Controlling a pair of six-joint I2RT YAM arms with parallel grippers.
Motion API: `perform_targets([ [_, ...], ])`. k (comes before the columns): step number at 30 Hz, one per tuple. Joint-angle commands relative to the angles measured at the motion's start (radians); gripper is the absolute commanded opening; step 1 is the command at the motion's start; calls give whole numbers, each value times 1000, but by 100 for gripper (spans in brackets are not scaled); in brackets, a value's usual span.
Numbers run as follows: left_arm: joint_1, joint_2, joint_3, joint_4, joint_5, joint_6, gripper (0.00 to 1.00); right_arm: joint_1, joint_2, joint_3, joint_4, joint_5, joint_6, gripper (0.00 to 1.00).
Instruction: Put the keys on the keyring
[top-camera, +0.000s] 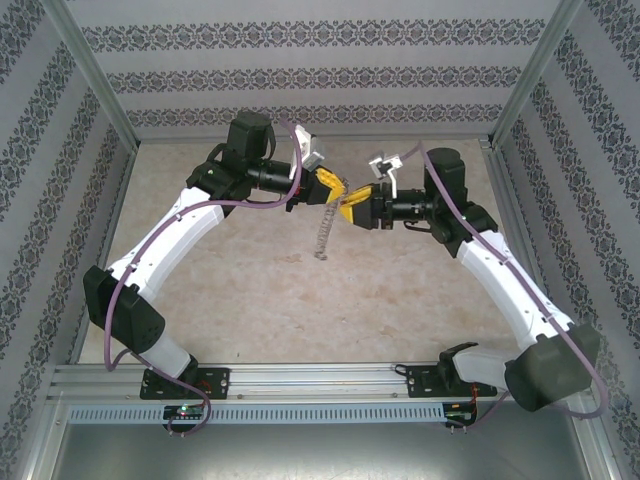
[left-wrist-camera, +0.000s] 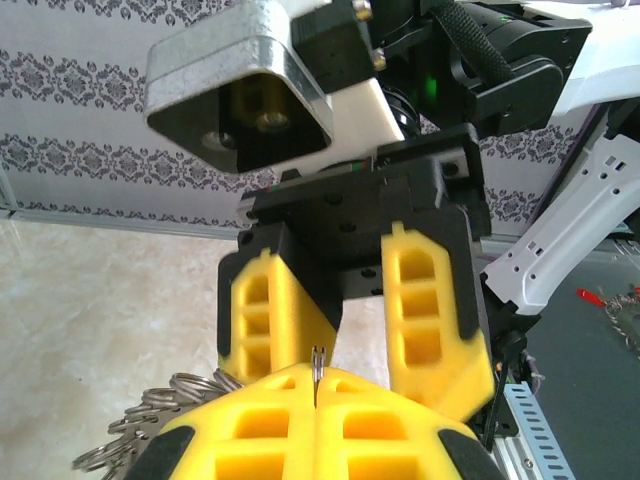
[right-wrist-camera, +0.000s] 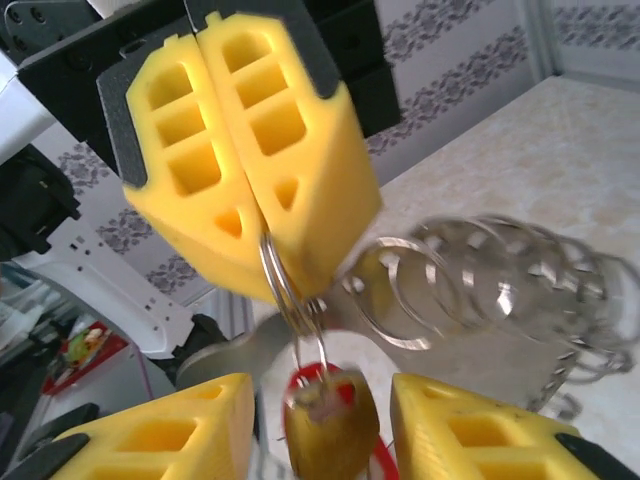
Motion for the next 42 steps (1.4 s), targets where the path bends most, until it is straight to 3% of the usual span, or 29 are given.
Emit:
perform_targets([
  [1, -7, -34, 5, 71, 26, -9, 0, -62, -89, -24, 25, -1, 26, 44],
  [8, -8, -35, 6, 76, 31, -11, 0, -101, -136, -12, 103, 9, 100, 43],
  [13, -8, -36, 0, 91, 38, -24, 0, -70, -101, 5, 162, 5, 124, 37],
  [29, -18, -30, 0, 105, 50, -44, 0, 7, -9, 51, 235, 16, 142, 34],
  [33, -22, -29, 2, 103, 51, -45, 0, 7, -5, 51, 238, 17, 142, 21],
  [37, -23, -28, 2, 102, 50, -47, 0, 5, -6, 57, 227, 14, 131, 0],
  [40, -24, -24, 7, 90, 35, -45, 0, 0, -2, 75, 191, 10, 107, 0],
  [42, -24, -20, 31, 28, 9, -14, 8, -1, 6, 96, 141, 11, 72, 0],
])
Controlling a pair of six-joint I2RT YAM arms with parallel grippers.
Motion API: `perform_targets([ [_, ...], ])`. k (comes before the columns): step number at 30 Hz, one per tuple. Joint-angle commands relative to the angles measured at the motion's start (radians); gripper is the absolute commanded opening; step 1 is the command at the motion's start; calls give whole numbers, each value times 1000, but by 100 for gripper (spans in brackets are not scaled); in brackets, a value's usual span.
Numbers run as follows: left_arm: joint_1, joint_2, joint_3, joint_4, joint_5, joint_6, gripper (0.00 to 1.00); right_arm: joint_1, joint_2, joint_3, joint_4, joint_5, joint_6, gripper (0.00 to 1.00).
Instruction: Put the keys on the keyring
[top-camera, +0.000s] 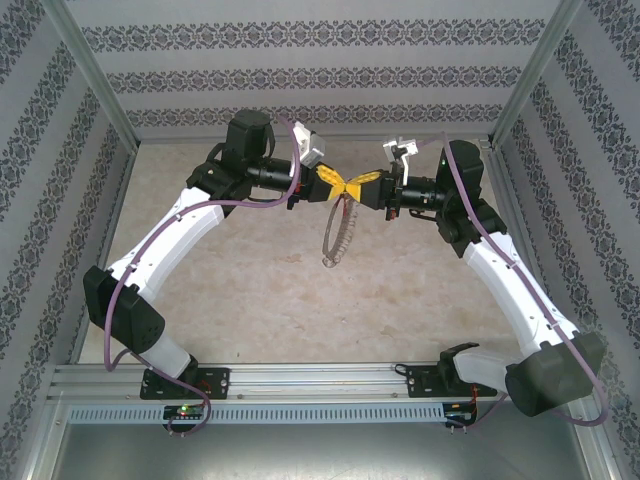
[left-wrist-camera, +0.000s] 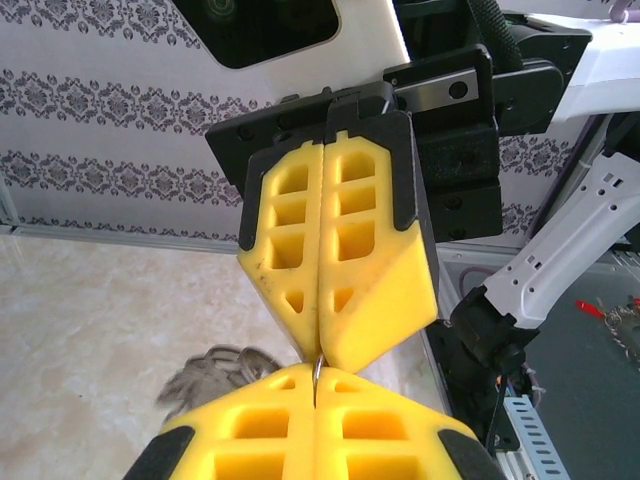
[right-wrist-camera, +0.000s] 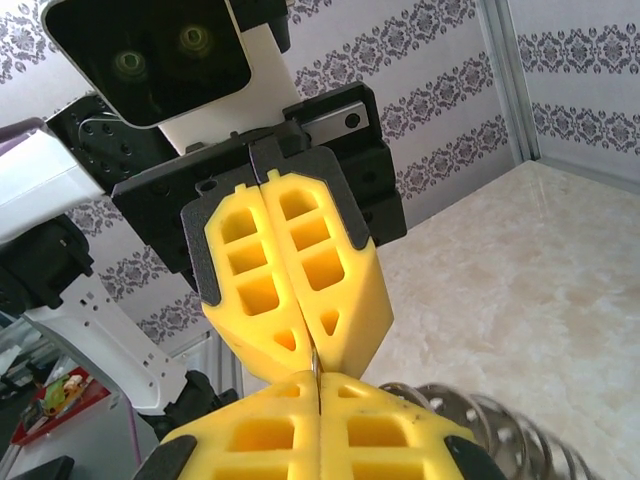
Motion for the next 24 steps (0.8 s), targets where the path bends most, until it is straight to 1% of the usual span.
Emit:
perform_targets([
  [1, -19, -17, 53, -74, -13, 67, 15, 1, 17, 76, -77, 5, -74, 0],
  [3, -15, -8, 110, -206, -57, 150, 24, 2, 42, 138, -231, 19, -178, 0],
  [5, 0, 6, 171, -322, -74, 219, 30, 7, 81, 220, -422, 51, -309, 0],
  [7, 16, 22, 221, -413, -78, 267, 35, 24, 121, 298, -595, 115, -427, 0],
  [8, 24, 31, 246, -454, -81, 290, 36, 32, 143, 341, -688, 149, -490, 0],
  [12, 43, 57, 301, -561, -84, 351, 38, 70, 226, 493, -926, 266, -646, 0],
  [14, 45, 73, 322, -603, -88, 372, 38, 80, 259, 558, -993, 311, -688, 0],
  [18, 44, 98, 343, -669, -75, 401, 36, 85, 292, 659, -1081, 326, -753, 0],
  [21, 46, 113, 349, -698, -48, 410, 33, 84, 300, 718, -1122, 299, -791, 0],
  [24, 44, 121, 348, -700, -19, 404, 31, 86, 299, 739, -1132, 274, -806, 0],
])
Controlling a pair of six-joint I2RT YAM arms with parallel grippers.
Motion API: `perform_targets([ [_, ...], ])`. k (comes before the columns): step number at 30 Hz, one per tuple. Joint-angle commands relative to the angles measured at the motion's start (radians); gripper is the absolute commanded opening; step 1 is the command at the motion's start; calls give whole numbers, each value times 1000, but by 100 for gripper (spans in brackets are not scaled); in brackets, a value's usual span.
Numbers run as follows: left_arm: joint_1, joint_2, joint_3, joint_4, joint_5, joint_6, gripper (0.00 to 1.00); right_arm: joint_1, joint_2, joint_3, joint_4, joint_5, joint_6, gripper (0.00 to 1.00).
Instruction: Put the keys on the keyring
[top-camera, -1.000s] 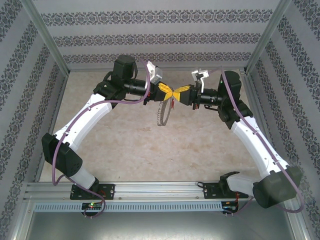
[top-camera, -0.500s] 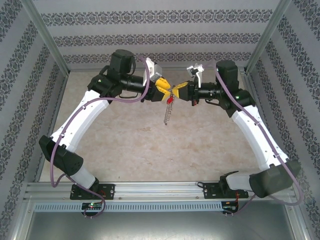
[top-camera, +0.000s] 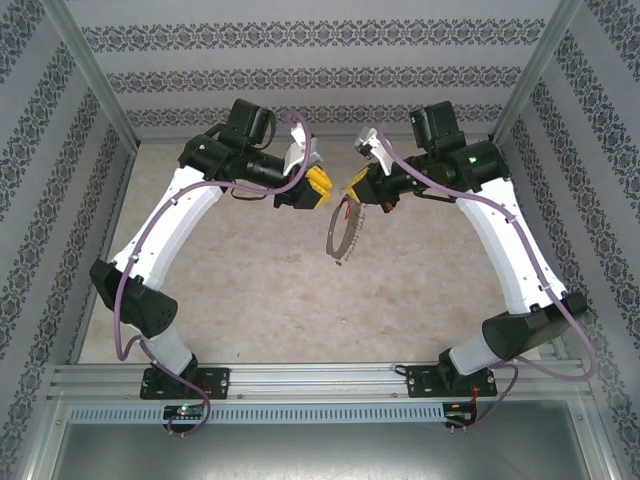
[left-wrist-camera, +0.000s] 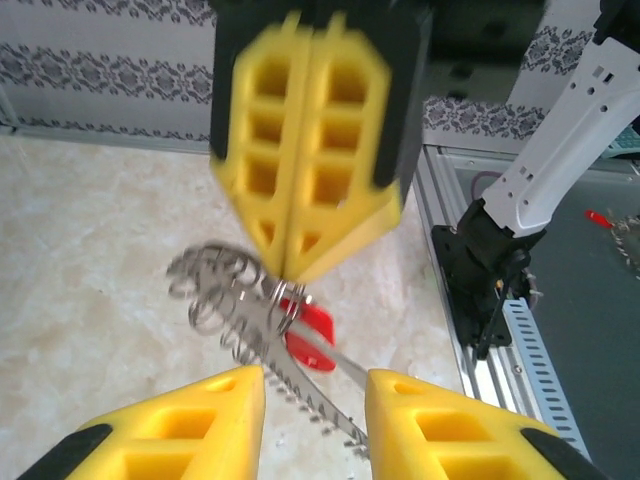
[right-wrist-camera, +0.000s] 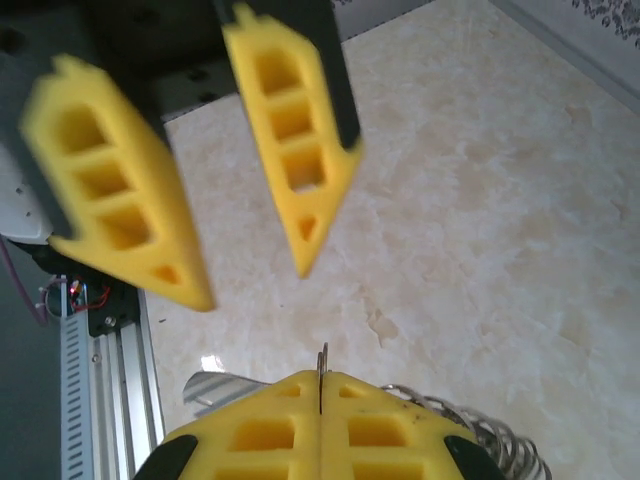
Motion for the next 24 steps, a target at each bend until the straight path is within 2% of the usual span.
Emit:
perform_targets([
  [1, 6, 3, 22, -54, 57, 31, 31, 8, -9, 46, -57, -36, -70, 0],
  [8, 3, -1, 0, 25, 85, -12, 33, 14, -3, 47, -70, -45, -84, 0],
  [24, -46, 56, 32, 51, 118, -32, 32, 34, 1, 36, -61, -75, -96, 0],
])
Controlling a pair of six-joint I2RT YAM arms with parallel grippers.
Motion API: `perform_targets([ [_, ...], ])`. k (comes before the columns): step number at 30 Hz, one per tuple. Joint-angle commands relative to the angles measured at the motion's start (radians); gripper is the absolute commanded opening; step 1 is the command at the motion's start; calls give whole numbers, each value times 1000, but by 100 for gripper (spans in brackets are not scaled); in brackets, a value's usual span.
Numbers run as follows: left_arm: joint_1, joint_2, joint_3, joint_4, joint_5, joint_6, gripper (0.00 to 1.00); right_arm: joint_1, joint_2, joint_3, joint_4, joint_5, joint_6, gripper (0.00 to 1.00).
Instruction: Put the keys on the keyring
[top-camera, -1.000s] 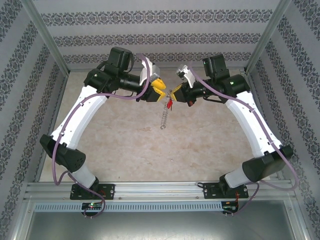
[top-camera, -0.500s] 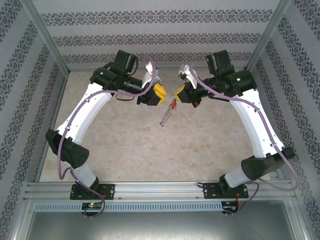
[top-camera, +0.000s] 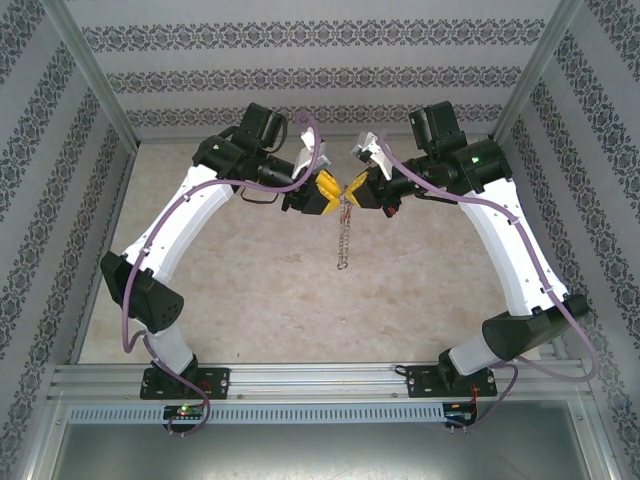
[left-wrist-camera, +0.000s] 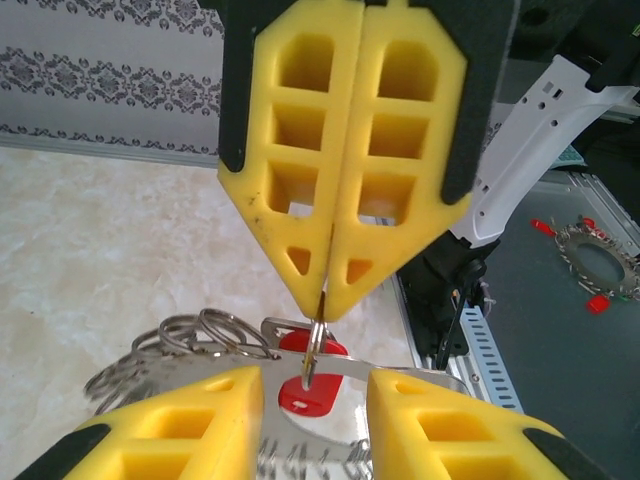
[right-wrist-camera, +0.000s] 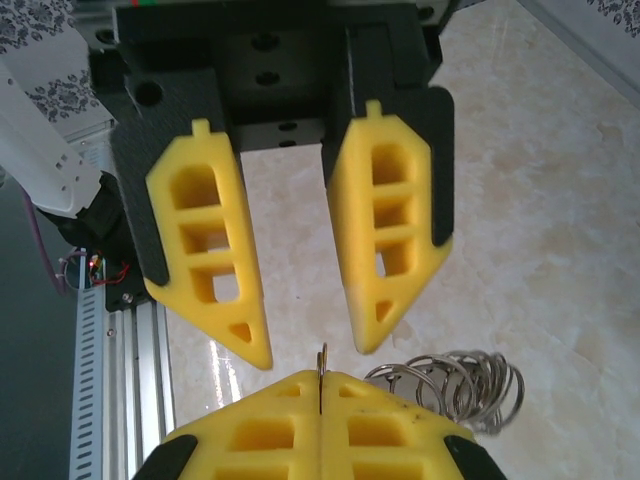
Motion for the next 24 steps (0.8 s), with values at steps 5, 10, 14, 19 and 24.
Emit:
perform_targets([
  [5, -18, 13, 38, 35, 48, -14, 32, 19, 4, 11, 1, -42, -23, 0],
  [10, -18, 8, 39, 33, 43, -13, 33, 20, 7, 9, -1, -40, -26, 0],
  [14, -18, 1, 39, 30, 38, -6, 32, 21, 8, 9, -1, -40, -28, 0],
  [19, -18, 0, 42, 30, 40, -6, 32, 21, 9, 8, -4, -42, -31, 0],
  [24, -18, -1, 48, 33, 38, -6, 32, 23, 10, 11, -8, -44, -34, 0],
])
